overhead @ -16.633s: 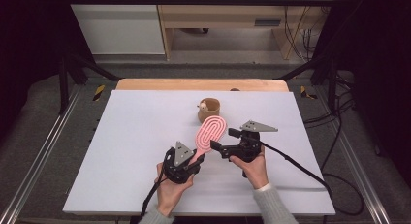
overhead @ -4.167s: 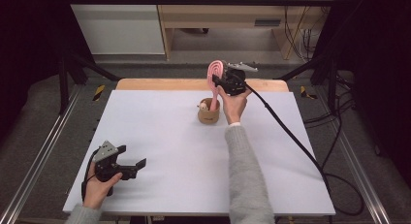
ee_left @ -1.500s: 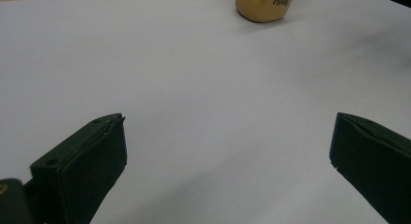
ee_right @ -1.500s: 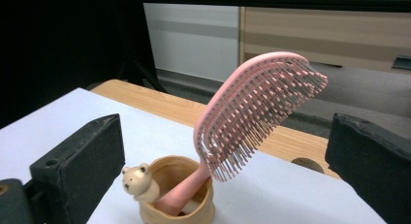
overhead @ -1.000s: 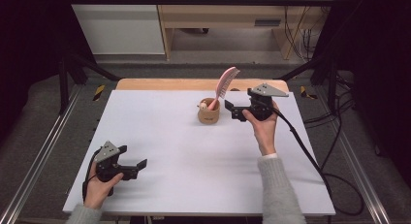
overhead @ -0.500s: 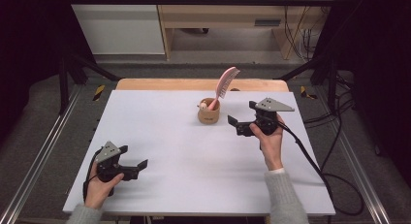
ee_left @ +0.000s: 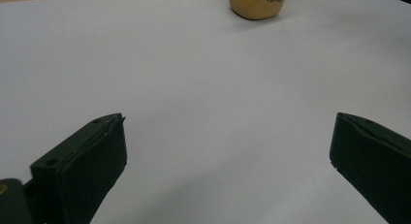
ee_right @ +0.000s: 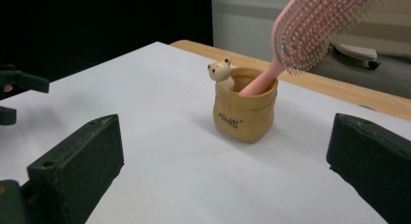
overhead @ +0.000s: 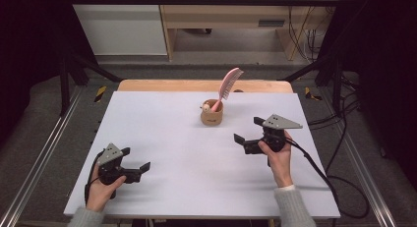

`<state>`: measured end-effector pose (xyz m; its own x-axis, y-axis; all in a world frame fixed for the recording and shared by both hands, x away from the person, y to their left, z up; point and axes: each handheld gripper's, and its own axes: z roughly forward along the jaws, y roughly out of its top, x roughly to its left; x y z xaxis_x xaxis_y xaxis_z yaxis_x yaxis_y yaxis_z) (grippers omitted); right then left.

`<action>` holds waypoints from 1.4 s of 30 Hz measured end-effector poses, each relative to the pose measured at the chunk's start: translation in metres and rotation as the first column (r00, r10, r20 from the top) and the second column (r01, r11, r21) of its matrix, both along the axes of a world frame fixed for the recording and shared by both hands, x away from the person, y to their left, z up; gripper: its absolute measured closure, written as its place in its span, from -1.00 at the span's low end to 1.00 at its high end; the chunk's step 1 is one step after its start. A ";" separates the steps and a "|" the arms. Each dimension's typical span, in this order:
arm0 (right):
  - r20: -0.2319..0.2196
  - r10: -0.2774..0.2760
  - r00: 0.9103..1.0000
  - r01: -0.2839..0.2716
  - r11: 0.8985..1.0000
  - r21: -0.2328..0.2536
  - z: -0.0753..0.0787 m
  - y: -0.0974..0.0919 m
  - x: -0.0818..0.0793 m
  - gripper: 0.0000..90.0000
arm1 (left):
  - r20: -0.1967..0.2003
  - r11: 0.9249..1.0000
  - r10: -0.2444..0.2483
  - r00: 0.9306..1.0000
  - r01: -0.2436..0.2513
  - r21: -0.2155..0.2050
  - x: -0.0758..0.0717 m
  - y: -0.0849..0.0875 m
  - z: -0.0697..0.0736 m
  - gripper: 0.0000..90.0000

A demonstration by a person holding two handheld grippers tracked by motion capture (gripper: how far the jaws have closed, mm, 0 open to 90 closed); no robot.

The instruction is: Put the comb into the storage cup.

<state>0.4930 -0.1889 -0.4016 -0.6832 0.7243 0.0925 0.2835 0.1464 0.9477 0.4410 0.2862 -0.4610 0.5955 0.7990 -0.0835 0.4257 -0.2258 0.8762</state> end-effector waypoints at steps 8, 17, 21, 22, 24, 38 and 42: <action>-0.024 0.003 1.000 -0.003 1.000 -0.013 -0.015 -0.011 -0.010 -0.99 | 0.003 1.000 -0.007 1.000 0.007 0.000 0.000 0.000 0.000 -1.00; -0.052 -0.018 0.998 0.018 1.000 -0.010 -0.035 -0.031 -0.022 -0.99 | 0.006 1.000 -0.009 1.000 0.009 0.002 0.000 -0.001 0.000 -1.00; -0.062 -0.024 0.998 0.023 1.000 -0.012 -0.043 -0.038 -0.026 -0.99 | 0.007 1.000 -0.013 1.000 0.013 0.004 0.000 -0.001 0.000 -1.00; -0.064 -0.023 0.998 0.022 1.000 -0.014 -0.044 -0.039 -0.026 -0.99 | 0.007 1.000 -0.015 1.000 0.015 0.004 0.000 -0.001 0.000 -1.00; -0.064 -0.025 0.998 0.024 1.000 -0.014 -0.048 -0.044 -0.028 -0.99 | 0.007 1.000 -0.018 1.000 0.018 0.006 0.000 -0.001 -0.001 -1.00; -0.098 -0.027 0.995 0.026 1.000 -0.005 -0.067 -0.067 -0.035 -0.99 | 0.006 1.000 -0.025 1.000 0.025 0.002 0.000 -0.002 -0.003 -1.00; -0.108 -0.029 0.994 0.027 1.000 -0.016 -0.069 -0.068 -0.035 -0.99 | 0.007 1.000 -0.024 1.000 0.024 0.002 0.000 -0.002 -0.002 -1.00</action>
